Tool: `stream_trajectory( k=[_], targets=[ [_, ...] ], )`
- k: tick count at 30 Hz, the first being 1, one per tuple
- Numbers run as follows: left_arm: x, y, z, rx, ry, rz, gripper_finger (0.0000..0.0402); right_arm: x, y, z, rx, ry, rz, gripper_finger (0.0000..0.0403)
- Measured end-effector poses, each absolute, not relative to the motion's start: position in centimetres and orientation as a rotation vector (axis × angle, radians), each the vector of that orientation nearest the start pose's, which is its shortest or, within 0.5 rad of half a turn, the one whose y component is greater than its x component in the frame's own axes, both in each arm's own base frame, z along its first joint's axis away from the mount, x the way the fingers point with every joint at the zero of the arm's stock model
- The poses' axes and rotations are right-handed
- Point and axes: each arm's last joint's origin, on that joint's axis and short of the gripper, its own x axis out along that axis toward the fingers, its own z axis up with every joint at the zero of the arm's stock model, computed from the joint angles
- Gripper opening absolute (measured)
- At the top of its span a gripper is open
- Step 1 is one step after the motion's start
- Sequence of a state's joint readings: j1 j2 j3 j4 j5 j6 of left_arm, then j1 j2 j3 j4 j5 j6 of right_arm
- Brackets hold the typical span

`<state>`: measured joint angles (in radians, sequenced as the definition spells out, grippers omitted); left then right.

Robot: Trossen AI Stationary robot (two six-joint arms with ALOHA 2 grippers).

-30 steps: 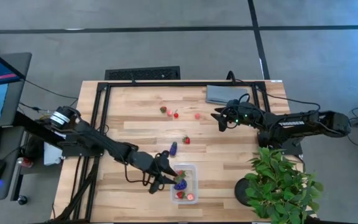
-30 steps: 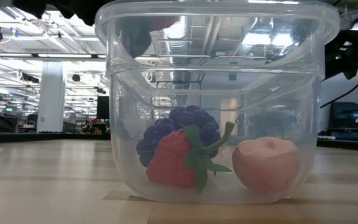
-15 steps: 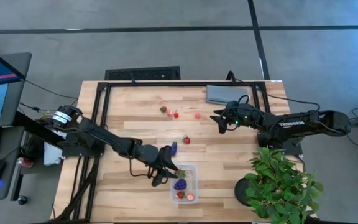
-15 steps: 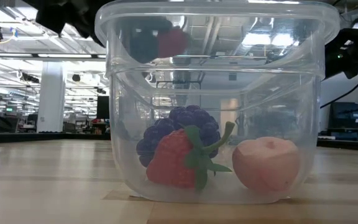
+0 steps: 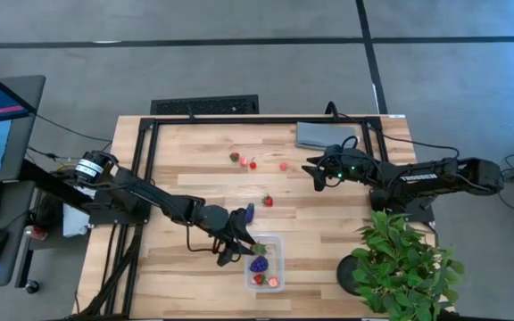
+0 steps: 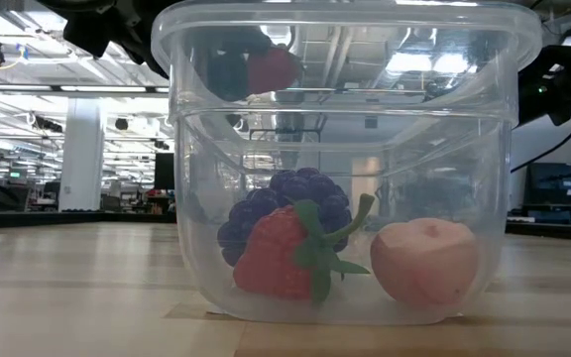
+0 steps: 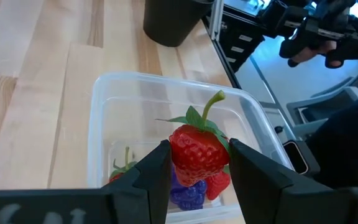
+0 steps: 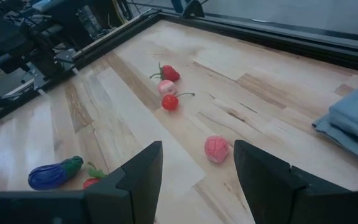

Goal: Pick and placing Produce into tupperware
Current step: Put the red strawberry into the transparent bin, then put the pink peach into the transparent bin

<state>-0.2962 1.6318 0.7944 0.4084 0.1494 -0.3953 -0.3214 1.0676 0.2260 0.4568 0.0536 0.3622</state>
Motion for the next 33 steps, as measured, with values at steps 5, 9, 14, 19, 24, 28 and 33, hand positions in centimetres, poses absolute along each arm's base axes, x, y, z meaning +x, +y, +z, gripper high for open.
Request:
stream_trajectory(
  k=[5,9,14,19,24,28,33],
  targets=[
    [31.7,-10.0,18.5,-0.343,0.508,-0.339,0.0138,18.0,-6.2,15.6,0.4,0.312,-0.444,0.0221],
    [31.8,-9.7,18.5,-0.348,0.506,-0.327,0.0164,18.0,-6.2,15.6,0.397,0.31,-0.458,0.0221],
    [31.9,-9.4,18.5,-0.357,0.505,-0.314,0.021,18.0,-6.2,15.6,0.392,0.312,-0.458,0.0221],
    [31.9,-9.5,18.5,-0.348,0.5,-0.319,0.0233,18.0,-6.2,15.6,0.387,0.314,-0.457,0.0221],
    [32.0,-9.1,18.8,-0.354,0.481,-0.323,0.0235,18.1,-5.9,15.6,0.375,0.322,-0.418,0.0221],
    [32.1,-8.2,19.3,-0.367,0.472,-0.326,0.0235,18.2,-5.6,15.6,0.374,0.33,-0.368,0.0221],
    [31.7,-6.5,20.8,-0.387,0.451,-0.326,0.0236,18.2,-5.5,15.6,0.366,0.338,-0.345,0.0221]
  ],
)
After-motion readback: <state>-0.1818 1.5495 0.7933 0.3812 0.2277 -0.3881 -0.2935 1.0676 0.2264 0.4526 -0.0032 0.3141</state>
